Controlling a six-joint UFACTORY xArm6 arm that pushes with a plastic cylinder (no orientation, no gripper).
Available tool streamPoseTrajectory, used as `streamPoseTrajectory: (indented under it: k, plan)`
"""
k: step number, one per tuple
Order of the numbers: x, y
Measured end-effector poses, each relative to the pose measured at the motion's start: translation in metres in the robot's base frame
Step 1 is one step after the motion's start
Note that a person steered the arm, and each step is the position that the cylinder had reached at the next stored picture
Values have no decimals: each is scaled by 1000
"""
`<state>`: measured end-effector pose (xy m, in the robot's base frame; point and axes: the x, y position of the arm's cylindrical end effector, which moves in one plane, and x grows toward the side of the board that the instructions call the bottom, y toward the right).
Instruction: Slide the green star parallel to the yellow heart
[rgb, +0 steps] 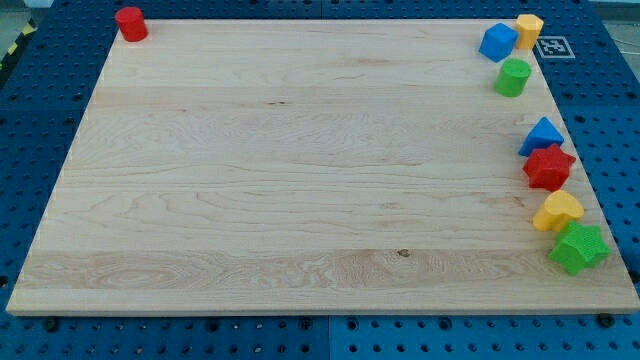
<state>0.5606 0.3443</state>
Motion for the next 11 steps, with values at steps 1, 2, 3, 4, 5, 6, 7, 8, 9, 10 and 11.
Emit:
streamPoseTrajectory:
  k: [1,2,3,4,5,6,7,8,9,10,11]
  plan:
    - [0,-10]
    - [0,-39]
    - [11,-63]
    - [14,-89]
    - [26,-111]
    - [34,-128]
    - [39,-147]
    - [35,-167]
    - [24,-189]
    - [24,-213]
    - [24,-237]
